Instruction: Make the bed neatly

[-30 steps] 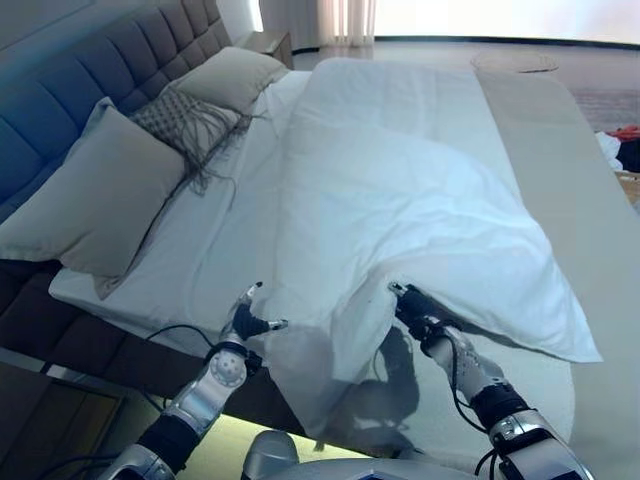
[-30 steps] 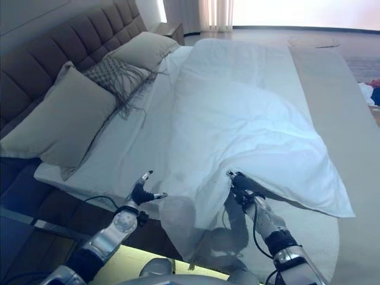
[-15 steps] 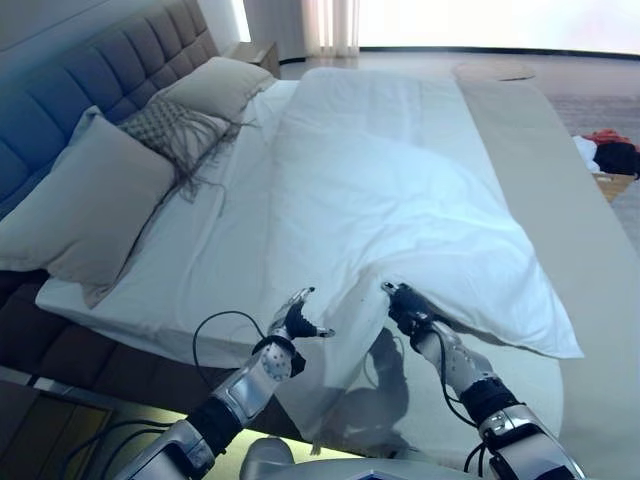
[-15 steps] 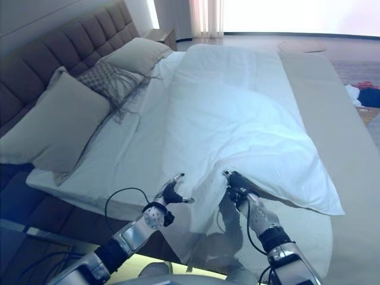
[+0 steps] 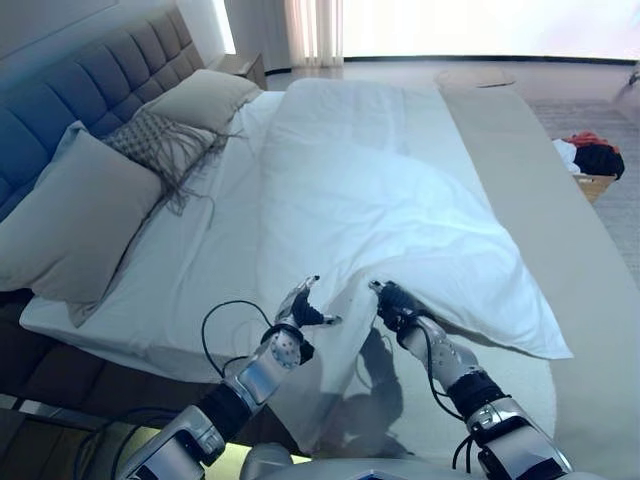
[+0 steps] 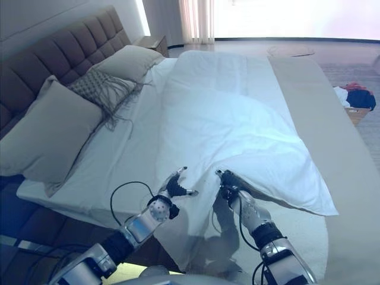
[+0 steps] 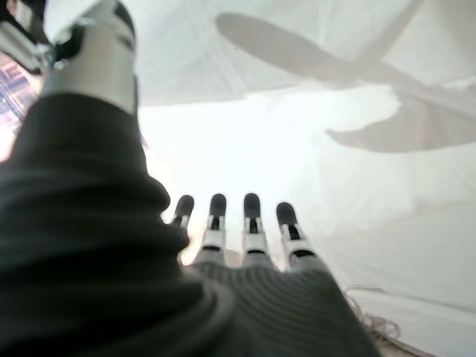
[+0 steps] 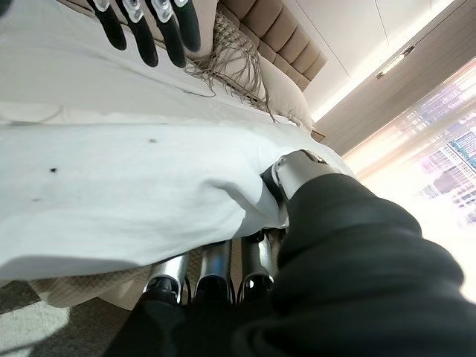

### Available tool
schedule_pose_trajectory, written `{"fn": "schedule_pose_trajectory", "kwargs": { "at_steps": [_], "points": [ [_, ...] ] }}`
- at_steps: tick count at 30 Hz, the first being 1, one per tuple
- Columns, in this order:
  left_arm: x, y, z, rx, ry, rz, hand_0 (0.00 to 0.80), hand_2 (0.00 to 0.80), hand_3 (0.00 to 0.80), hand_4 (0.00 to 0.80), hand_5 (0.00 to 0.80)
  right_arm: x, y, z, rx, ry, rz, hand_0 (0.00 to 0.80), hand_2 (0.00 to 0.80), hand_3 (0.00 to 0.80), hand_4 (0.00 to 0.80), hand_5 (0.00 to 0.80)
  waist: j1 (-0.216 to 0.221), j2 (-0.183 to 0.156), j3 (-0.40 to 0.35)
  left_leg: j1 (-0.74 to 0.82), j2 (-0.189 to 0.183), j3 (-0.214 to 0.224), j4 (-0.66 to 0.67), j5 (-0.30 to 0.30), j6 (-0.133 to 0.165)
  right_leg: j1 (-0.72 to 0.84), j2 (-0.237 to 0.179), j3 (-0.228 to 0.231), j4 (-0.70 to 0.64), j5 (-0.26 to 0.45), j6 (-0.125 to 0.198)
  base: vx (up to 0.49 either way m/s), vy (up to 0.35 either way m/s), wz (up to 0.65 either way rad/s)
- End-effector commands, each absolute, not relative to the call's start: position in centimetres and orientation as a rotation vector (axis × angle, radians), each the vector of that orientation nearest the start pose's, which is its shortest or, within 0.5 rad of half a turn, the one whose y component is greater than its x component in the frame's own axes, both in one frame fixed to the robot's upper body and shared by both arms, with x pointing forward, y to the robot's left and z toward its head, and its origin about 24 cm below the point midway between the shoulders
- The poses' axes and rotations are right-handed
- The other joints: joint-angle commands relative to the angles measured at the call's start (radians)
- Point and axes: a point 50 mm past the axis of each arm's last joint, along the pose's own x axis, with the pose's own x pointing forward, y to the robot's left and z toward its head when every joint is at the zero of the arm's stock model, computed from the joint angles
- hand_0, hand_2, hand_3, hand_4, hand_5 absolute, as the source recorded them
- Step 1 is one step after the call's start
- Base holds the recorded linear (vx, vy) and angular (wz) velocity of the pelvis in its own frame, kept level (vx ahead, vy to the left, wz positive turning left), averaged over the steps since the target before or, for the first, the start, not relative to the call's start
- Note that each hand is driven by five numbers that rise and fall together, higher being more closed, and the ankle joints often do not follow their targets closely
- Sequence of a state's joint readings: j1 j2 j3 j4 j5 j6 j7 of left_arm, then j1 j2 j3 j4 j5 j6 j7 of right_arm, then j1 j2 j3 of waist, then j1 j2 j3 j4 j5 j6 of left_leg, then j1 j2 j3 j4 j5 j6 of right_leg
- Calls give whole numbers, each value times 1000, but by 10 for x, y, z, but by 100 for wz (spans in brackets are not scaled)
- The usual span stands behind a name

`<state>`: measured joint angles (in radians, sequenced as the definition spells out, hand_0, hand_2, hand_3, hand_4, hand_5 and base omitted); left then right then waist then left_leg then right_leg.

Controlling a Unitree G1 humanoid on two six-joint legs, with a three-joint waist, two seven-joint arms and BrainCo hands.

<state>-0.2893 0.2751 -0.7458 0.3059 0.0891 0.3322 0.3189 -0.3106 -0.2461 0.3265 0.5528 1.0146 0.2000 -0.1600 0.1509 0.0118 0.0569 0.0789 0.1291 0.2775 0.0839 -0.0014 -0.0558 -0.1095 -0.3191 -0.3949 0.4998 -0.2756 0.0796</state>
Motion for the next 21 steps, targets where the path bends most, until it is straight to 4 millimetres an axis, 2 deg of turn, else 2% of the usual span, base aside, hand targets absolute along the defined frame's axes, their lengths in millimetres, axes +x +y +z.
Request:
{"fn": "schedule_pose_trajectory", "kwargs": {
  "at_steps": [1, 7, 13, 21],
  "points": [
    [279, 60, 19, 803, 40, -348, 0, 0, 0, 0, 0, 333, -85, 51, 619, 364, 257, 800, 800, 800, 800, 800, -4, -44, 47, -13, 10, -20, 19, -40, -6, 168, -66, -73, -495, 453, 162, 55, -5, 4],
    [273, 59, 4, 836, 109, -370, 0, 0, 0, 0, 0, 331, -71, 65, 623, 343, 322, 800, 800, 800, 800, 800, -15, -38, 69, -39, 12, -31, 38, -39, -7, 143, -66, -58, -489, 454, 164, 4, -14, -1],
    [269, 47, -2, 760, 147, -322, 0, 0, 0, 0, 0, 332, -55, 88, 596, 272, 372, 800, 800, 800, 800, 800, -16, -39, 97, -76, 30, -29, 57, -28, -17, 120, -58, -52, -500, 467, 164, -50, -83, -9],
    [266, 54, -11, 774, 176, -260, 0, 0, 0, 0, 0, 331, -45, 96, 600, 242, 394, 800, 800, 800, 800, 800, 3, -47, 108, -74, 50, -37, 45, -11, -26, 132, -47, -68, -501, 459, 155, -12, -55, -9]
  ]
}}
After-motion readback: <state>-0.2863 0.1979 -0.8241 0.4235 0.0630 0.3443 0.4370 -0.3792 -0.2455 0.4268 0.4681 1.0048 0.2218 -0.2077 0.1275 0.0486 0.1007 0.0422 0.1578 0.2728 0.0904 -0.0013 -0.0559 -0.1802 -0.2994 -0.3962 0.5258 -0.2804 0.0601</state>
